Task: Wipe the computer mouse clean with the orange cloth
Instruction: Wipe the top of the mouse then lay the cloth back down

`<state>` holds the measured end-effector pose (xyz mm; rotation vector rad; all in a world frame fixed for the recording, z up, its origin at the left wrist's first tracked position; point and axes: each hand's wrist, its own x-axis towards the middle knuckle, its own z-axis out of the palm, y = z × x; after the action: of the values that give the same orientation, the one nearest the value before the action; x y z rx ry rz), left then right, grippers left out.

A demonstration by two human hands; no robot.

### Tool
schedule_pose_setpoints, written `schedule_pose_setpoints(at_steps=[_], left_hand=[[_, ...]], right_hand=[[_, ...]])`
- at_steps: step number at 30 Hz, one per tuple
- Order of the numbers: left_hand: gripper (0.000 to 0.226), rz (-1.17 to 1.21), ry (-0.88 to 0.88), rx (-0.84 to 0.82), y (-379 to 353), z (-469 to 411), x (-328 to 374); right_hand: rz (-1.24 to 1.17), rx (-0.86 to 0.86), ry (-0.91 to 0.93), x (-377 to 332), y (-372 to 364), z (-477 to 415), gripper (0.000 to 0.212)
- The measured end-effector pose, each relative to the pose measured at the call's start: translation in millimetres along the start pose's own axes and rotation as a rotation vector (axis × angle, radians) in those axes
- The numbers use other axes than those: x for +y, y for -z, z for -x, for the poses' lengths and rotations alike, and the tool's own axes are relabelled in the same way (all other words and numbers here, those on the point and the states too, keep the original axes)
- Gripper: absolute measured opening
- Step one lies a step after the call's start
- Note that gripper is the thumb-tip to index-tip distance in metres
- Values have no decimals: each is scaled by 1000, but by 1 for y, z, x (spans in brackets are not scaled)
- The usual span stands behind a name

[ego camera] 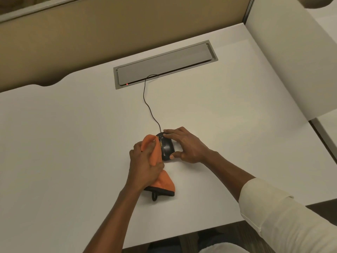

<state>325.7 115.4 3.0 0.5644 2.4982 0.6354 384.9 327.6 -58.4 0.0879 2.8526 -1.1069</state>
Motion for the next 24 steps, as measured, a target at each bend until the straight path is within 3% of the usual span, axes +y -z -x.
schedule_pose_setpoints(at_steps=[7,14,19,24], left_hand=[[77,-88,5,9,8,-17,14],[77,-166,40,-107,27,-52,21],[85,-180,-36,-41,8,-7,23],[86,-139,9,-5,2,-5,23]], right_hand=[[-9,-11,-7,1,1,-2,86],[5,-5,-7,0,0,0,86],[-7,-4,-2,0,0,1,84],[-3,-15,-1,0,0,0,84]])
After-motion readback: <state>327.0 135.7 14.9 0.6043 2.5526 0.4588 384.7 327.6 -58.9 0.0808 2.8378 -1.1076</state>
